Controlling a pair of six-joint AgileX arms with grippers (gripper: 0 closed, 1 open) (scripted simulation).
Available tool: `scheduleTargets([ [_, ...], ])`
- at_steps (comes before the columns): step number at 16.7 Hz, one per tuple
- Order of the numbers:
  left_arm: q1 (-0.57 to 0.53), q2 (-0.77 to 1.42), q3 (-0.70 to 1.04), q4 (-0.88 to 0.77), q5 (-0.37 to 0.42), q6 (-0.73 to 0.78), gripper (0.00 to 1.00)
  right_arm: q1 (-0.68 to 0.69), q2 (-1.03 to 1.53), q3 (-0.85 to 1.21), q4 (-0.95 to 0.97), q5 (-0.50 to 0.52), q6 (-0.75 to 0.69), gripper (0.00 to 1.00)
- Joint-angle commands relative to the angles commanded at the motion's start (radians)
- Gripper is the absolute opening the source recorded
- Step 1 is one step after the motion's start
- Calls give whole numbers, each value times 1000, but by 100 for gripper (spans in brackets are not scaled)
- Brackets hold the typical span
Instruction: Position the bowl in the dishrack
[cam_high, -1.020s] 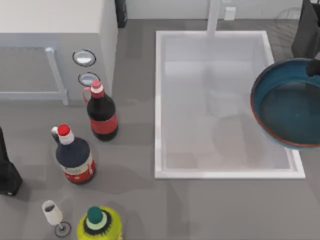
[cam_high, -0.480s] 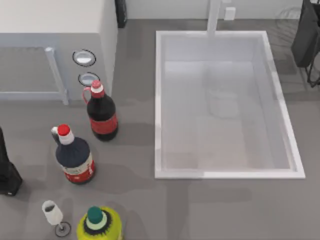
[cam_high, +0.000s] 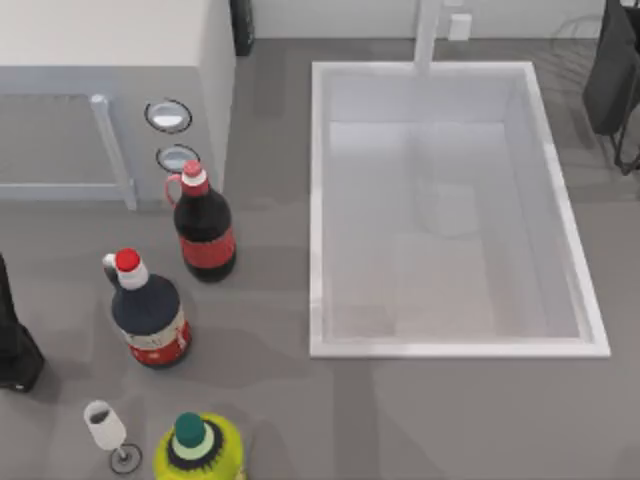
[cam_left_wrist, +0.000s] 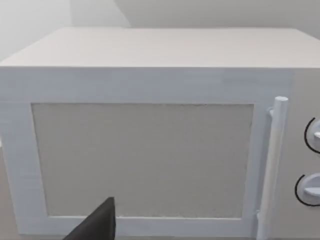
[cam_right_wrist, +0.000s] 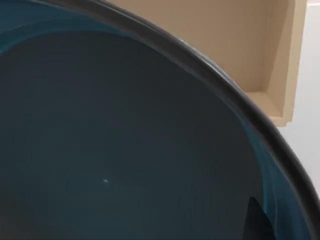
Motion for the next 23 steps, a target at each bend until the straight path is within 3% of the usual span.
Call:
scheduleTargets([
  [11, 0, 0, 0, 0, 0, 0, 100, -11, 42, -13, 106, -1, -10, 0],
  [23, 0, 0, 0, 0, 0, 0, 100, 245, 706, -153, 924, 269, -14, 0],
])
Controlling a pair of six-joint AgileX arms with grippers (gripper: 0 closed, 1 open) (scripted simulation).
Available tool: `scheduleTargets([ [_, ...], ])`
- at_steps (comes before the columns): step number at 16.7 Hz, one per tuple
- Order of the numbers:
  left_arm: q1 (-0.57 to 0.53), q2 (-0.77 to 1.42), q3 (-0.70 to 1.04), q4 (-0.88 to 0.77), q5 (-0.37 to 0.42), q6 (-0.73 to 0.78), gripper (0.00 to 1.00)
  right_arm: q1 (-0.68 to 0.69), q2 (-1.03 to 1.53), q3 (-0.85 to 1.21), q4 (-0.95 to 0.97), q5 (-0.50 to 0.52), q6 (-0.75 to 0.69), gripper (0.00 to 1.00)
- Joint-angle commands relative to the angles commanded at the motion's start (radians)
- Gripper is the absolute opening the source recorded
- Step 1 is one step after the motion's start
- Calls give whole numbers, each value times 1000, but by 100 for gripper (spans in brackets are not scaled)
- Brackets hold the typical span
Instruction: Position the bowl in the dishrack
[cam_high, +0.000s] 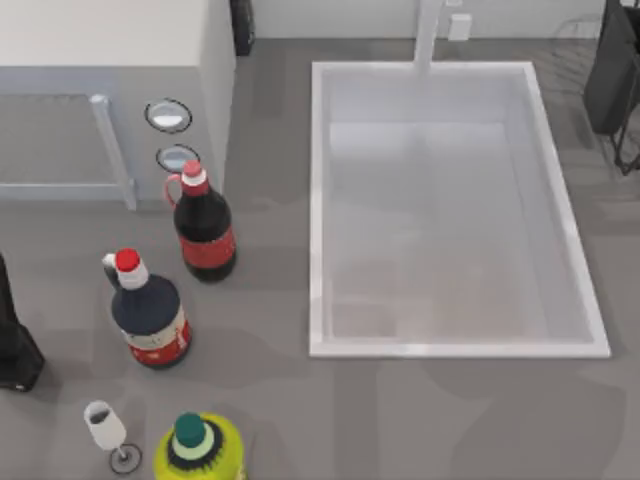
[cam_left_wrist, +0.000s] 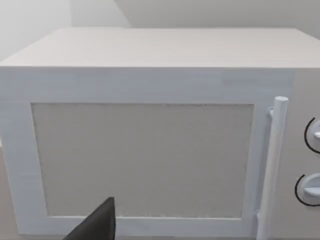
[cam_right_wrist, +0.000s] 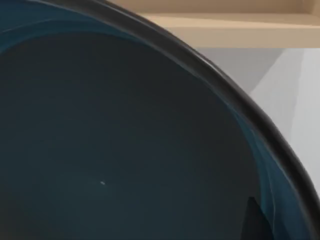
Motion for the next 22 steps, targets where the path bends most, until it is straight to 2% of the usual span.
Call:
scheduleTargets([
  [3, 0, 0, 0, 0, 0, 0, 100, 40, 71, -26, 83, 41, 1, 0],
  [8, 0, 0, 0, 0, 0, 0, 100, 43, 75, -28, 88, 45, 2, 0],
  [21, 0, 0, 0, 0, 0, 0, 100, 43, 75, -28, 88, 45, 2, 98],
  [22, 0, 0, 0, 0, 0, 0, 100, 43, 75, -28, 88, 45, 2, 100],
])
